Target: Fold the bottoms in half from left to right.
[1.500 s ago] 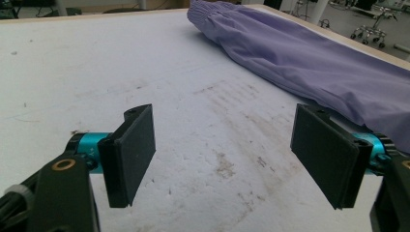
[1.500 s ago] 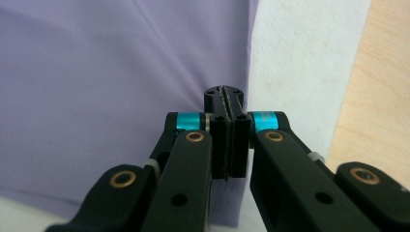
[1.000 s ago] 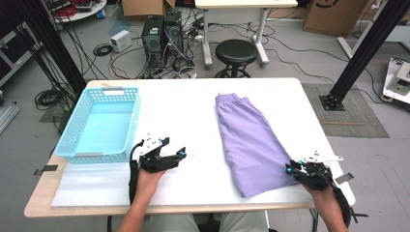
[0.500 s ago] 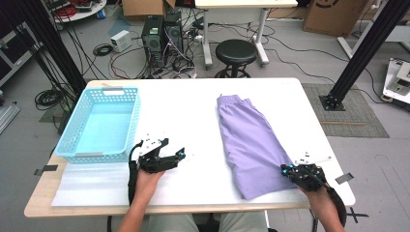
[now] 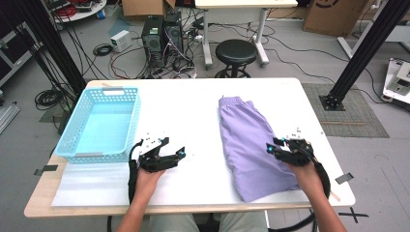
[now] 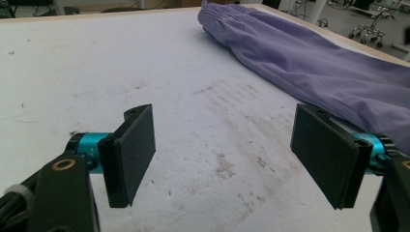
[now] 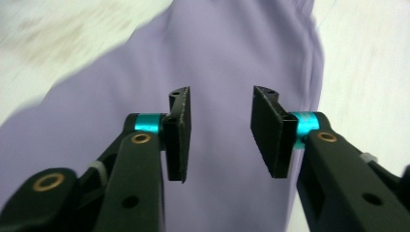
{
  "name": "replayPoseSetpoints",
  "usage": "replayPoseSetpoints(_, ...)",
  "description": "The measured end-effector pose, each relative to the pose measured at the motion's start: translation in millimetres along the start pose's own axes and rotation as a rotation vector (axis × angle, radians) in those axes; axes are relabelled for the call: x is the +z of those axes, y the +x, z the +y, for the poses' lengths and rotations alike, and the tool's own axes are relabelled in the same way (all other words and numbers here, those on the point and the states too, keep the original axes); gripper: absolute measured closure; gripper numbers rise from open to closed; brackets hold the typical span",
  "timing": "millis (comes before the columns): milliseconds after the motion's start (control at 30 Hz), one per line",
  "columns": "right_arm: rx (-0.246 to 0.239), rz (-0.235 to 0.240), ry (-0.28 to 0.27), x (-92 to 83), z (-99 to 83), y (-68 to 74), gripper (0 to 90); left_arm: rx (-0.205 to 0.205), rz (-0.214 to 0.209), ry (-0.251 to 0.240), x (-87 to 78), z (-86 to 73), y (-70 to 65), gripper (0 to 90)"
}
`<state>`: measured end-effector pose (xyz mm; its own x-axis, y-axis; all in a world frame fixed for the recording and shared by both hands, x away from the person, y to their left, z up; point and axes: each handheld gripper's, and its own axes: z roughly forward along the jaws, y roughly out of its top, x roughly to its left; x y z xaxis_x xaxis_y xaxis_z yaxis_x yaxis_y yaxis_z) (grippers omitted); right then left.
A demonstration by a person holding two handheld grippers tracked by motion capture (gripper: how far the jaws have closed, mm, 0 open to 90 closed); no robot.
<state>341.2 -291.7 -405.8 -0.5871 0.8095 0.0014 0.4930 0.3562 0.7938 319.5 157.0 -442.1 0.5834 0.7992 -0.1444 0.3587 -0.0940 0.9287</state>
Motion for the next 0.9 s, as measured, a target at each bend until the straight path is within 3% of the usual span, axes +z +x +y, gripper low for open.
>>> replayPoseSetpoints(67, 0.019, -0.008, -0.023, 16.3, 17.3, -7.3, 52.8, -0.002, 0.000, 0.001, -1.0, 0.2, 1.8, 24.0)
replayPoseSetpoints(133, 0.034, -0.005, -0.038, 33.0, 32.8, -15.5, 52.6, -0.006, 0.002, -0.004, -1.8, 0.5, 3.2, 24.0)
replayPoseSetpoints(267, 0.031, -0.021, -0.017, 66.1, 58.1, -26.3, 52.2, -0.014, 0.000, -0.013, -3.7, 0.8, 5.1, 24.0)
replayPoseSetpoints(433, 0.058, -0.015, -0.002, 104.3, 79.2, -42.0, 47.4, -0.017, 0.002, -0.019, -5.1, -0.4, 7.2, 20.9)
replayPoseSetpoints(567, 0.058, -0.054, 0.015, 130.9, 89.6, -51.1, 47.5, -0.014, -0.005, -0.015, -4.4, -0.7, 5.7, 20.9)
replayPoseSetpoints(633, 0.082, -0.057, 0.038, 143.7, 95.5, -53.8, 49.5, -0.009, -0.011, -0.008, -2.8, -1.0, 3.4, 20.9)
replayPoseSetpoints(733, 0.062, -0.080, 0.066, 160.9, 105.1, -53.3, 55.0, 0.001, -0.021, 0.006, -0.4, -1.7, 0.3, 20.9)
replayPoseSetpoints(800, 0.069, -0.095, 0.073, 168.2, 108.9, -54.9, 61.6, 0.006, -0.029, 0.018, 0.9, -2.6, -1.8, 20.9)
replayPoseSetpoints(833, 0.098, -0.085, 0.080, 171.4, 109.0, -57.0, 65.9, 0.006, -0.028, 0.019, 1.3, -3.0, -2.3, 20.9)
replayPoseSetpoints(900, 0.110, -0.066, 0.109, 174.6, 106.9, -59.6, 79.9, 0.009, -0.029, 0.026, 1.6, -3.9, -2.6, 20.9)
